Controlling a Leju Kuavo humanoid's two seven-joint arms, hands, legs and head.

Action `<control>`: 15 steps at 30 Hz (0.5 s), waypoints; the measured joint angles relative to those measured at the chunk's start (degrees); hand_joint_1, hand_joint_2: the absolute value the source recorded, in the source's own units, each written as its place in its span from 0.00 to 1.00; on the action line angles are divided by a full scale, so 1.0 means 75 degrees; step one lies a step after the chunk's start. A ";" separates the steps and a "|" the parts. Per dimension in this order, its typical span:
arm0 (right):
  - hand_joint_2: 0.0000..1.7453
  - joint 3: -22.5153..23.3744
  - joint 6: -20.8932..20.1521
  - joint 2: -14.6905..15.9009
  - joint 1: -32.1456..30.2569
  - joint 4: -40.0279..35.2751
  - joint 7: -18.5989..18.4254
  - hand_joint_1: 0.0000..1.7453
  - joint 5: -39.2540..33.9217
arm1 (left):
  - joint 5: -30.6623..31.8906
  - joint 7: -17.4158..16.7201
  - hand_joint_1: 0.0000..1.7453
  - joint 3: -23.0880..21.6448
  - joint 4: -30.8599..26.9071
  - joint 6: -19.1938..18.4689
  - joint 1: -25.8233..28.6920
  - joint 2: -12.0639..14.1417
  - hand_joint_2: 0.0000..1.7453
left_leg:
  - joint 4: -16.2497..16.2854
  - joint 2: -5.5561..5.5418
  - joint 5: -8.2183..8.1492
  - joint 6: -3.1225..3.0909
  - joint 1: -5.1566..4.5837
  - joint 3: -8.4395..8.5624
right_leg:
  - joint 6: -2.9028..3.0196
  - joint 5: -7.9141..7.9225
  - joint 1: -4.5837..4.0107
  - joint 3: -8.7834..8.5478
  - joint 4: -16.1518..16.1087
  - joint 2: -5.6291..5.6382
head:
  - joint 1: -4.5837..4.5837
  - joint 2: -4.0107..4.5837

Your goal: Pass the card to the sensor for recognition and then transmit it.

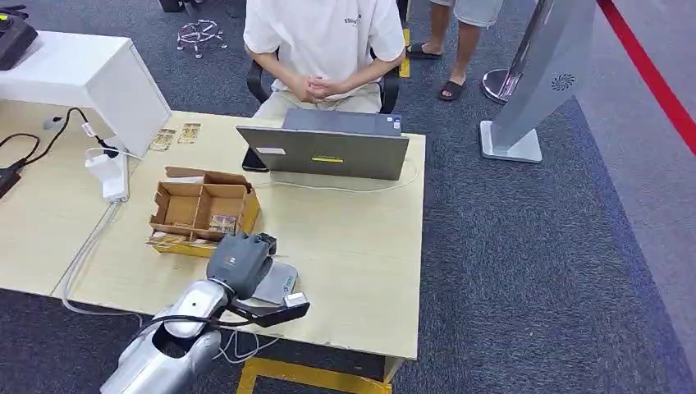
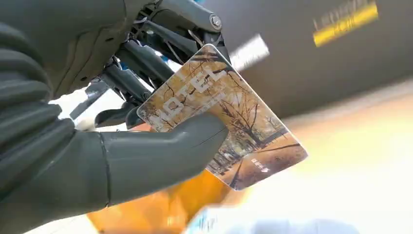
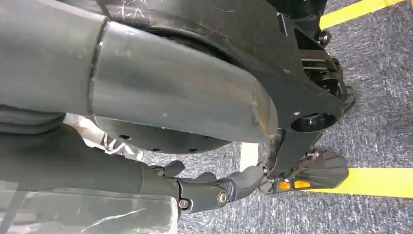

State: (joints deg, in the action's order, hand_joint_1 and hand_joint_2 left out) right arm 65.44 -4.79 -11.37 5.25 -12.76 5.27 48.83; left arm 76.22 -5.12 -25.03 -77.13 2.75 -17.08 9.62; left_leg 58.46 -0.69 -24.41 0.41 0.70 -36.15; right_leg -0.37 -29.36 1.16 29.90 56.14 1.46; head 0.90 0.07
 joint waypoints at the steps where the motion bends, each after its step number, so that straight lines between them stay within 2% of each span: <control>1: 0.00 0.0012 0.0000 0.0000 0.0001 0.0000 -0.0026 0.00 -0.0015 | 0.0003 -0.0055 1.00 -0.0020 0.0096 -0.0076 0.0012 -0.0023 1.00 | 0.0000 0.0000 -0.0002 -0.0002 0.0000 0.0000 | 0.0000 -0.0001 -0.0001 0.0000 0.0000 0.0000 | 0.0000 0.0000; 8: 0.00 0.0064 0.0000 0.0003 -0.0004 0.0000 -0.0064 0.00 -0.0032 | -0.0006 -0.0201 1.00 -0.0067 0.0539 -0.0367 -0.0041 -0.0113 1.00 | 0.0000 0.0000 -0.0001 -0.0003 0.0001 0.0004 | -0.0001 -0.0001 -0.0001 -0.0002 0.0000 -0.0005 | 0.0000 0.0000; 15: 0.00 0.0067 0.0000 0.0003 -0.0003 0.0000 -0.0064 0.00 -0.0032 | -0.0012 -0.0201 1.00 -0.0073 0.0580 -0.0375 -0.0057 -0.0122 1.00 | 0.0000 0.0000 -0.0001 -0.0003 0.0001 0.0005 | -0.0001 -0.0001 -0.0001 -0.0002 0.0000 -0.0005 | -0.0003 0.0000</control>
State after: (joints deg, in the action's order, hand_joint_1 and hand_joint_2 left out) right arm 65.94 -4.79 -11.34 5.22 -12.76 4.79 48.59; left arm 76.13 -6.62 -25.57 -72.78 -0.06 -17.51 8.70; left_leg 58.45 -0.69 -24.42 0.39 0.70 -36.11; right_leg -0.38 -29.36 1.15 29.89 56.14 1.42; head 0.88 0.07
